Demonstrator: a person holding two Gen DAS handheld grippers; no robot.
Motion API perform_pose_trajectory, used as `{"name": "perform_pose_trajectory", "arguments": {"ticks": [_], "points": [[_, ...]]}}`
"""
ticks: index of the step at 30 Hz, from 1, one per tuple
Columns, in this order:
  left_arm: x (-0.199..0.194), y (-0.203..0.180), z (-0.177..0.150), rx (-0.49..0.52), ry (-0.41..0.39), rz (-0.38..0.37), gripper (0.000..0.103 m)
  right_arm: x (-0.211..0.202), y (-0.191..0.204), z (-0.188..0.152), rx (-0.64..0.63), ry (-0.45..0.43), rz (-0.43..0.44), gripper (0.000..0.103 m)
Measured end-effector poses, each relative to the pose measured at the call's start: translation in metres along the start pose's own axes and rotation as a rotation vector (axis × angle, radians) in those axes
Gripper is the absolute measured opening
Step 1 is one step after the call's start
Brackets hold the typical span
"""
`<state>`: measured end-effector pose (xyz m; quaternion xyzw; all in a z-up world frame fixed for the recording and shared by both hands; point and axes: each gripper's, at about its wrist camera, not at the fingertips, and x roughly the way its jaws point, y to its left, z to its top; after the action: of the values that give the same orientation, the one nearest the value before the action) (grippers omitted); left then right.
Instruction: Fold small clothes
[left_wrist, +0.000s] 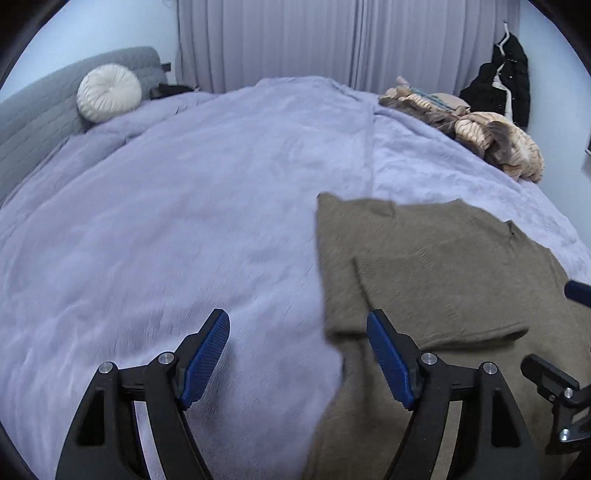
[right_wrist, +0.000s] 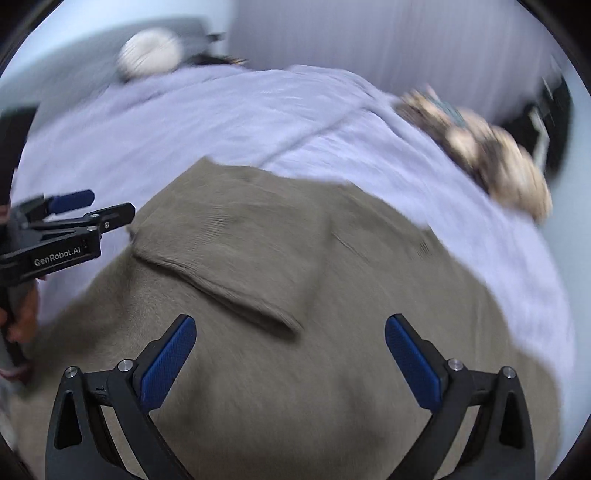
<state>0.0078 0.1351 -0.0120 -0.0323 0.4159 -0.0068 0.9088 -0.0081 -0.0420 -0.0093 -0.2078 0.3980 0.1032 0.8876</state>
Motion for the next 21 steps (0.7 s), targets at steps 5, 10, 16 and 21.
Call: {"name": "perform_pose_trajectory", "arguments": {"ticks": [5, 10, 16, 21], "points": [[0.025, 0.001, -0.014, 0.008, 0.064, 0.046, 0.078, 0.043, 0.044, 0.023, -0.163, 0.045, -0.045, 0.057], [0.038, 0.005, -0.014, -0.038, 0.081, 0.039, 0.081, 0.034, -0.027, 0.023, 0.327, -0.035, 0.106, 0.005], [0.042, 0.004, -0.017, -0.038, 0.081, 0.051, 0.084, 0.027, -0.155, -0.074, 1.044, -0.064, 0.138, 0.007], [0.045, 0.0, -0.018, -0.021, 0.081, 0.073, 0.087, 0.017, -0.142, -0.071, 0.819, -0.029, 0.131, 0.032]]}}
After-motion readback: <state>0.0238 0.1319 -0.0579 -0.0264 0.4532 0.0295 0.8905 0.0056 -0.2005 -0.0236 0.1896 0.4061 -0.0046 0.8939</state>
